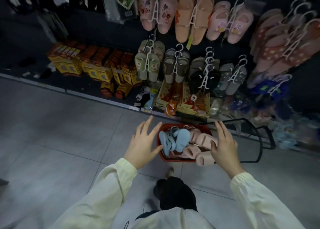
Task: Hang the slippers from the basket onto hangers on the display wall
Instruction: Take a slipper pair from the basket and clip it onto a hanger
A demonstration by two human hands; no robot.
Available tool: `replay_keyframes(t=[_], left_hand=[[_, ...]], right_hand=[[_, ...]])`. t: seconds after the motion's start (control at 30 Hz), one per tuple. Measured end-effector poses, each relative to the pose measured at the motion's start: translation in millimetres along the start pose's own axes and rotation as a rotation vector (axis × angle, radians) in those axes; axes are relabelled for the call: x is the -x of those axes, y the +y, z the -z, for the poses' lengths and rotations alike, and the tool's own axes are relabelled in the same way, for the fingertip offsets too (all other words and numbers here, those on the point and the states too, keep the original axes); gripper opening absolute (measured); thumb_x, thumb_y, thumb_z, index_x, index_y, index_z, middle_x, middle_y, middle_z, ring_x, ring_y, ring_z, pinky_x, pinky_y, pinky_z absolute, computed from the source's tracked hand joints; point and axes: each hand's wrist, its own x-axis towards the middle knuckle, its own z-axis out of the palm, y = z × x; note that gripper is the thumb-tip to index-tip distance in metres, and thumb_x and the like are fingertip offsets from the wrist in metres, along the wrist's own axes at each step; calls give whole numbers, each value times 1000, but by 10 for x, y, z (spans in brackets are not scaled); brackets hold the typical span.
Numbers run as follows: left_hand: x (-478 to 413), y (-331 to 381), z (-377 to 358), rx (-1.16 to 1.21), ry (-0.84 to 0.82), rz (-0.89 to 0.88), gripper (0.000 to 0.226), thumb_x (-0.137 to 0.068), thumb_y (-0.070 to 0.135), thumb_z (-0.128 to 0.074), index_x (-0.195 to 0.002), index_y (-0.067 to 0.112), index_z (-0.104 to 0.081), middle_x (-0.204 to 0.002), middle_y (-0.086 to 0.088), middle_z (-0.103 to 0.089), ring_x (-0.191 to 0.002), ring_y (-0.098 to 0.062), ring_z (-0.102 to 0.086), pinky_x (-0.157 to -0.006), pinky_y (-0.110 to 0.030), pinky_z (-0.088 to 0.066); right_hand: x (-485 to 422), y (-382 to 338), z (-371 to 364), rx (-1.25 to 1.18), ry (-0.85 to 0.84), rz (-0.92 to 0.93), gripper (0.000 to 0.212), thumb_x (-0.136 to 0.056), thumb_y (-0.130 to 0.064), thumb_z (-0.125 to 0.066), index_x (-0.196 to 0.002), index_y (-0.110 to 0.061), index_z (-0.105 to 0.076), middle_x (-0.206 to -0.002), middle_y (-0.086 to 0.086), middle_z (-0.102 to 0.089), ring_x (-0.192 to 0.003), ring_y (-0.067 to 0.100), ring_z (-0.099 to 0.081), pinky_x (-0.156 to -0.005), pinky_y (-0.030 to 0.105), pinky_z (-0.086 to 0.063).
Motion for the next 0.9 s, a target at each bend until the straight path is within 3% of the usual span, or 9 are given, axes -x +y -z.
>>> replay_keyframes(t=[0.17,0.43,0.63,0.9], left_hand=[[-44,280,-90,5,-1,-15,83,-92,52,-61,-158,36,-12,-166,3,7,-149,-31,-12,-108,-53,-42],[-589,737,-516,8,-118,4,82,-93,51,-60,-158,35,-12,-164,8,11,-150,-26,-6,-113,-51,-37],[-1118,1213,-929,4,-171,94,78,-90,46,-65,-156,28,-27,-163,-6,-16,-143,-31,-27,-106,-51,-44],[-1841,1595,-1653,26,-285,273,75,-90,41,-65,-155,24,-31,-161,-15,-21,-142,-41,-28,-107,-55,-41]], right_hand=[[93,372,146,-19,3,-66,85,-85,2,-59,-157,-23,-22,-164,-2,-21,-147,23,-27,-112,54,-29],[-224,987,184,-69,-34,-65,86,-83,2,-61,-157,-22,-22,-163,0,-24,-146,22,-28,-109,54,-31],[-766,1638,320,-112,-119,-72,87,-84,-2,-64,-157,-21,-22,-162,2,-26,-147,23,-27,-112,53,-28],[-1413,2324,157,-124,-336,-27,81,-86,-6,-63,-156,-19,-23,-162,4,-26,-145,26,-30,-111,52,-29]])
